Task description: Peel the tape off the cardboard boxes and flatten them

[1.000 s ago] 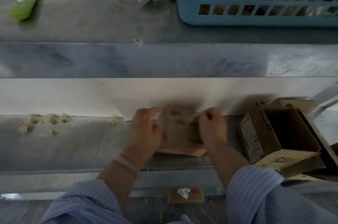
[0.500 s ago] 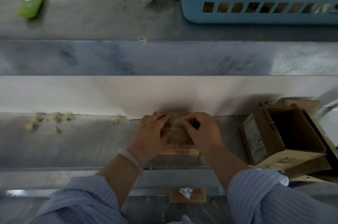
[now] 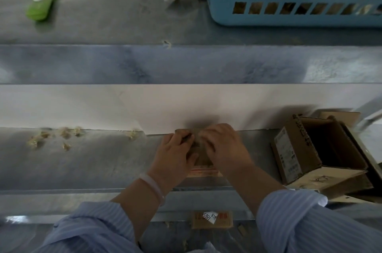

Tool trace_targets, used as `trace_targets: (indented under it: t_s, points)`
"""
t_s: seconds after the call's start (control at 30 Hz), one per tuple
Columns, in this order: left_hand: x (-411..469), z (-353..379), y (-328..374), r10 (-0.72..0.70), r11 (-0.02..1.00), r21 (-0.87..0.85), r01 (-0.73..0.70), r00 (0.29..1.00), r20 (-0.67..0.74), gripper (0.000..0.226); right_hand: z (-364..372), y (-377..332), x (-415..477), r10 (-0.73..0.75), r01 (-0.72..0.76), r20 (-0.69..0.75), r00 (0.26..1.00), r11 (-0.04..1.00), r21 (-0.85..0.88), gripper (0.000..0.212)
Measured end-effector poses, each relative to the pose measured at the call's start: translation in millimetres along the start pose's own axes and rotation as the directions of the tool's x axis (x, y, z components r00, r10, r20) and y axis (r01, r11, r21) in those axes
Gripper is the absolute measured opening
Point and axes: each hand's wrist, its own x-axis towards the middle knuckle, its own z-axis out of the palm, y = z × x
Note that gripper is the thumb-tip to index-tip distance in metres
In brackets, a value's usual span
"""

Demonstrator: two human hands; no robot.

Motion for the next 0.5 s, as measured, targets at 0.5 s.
trace_targets:
  t_s: [0.5]
  points:
    - [-4,8,-6,-0.034,0.999,-0.041,0.033,0.999,-0.032,0.064,0,-16,9,0.350,-0.378,0.181,0.919,0.913,0.151,0.016]
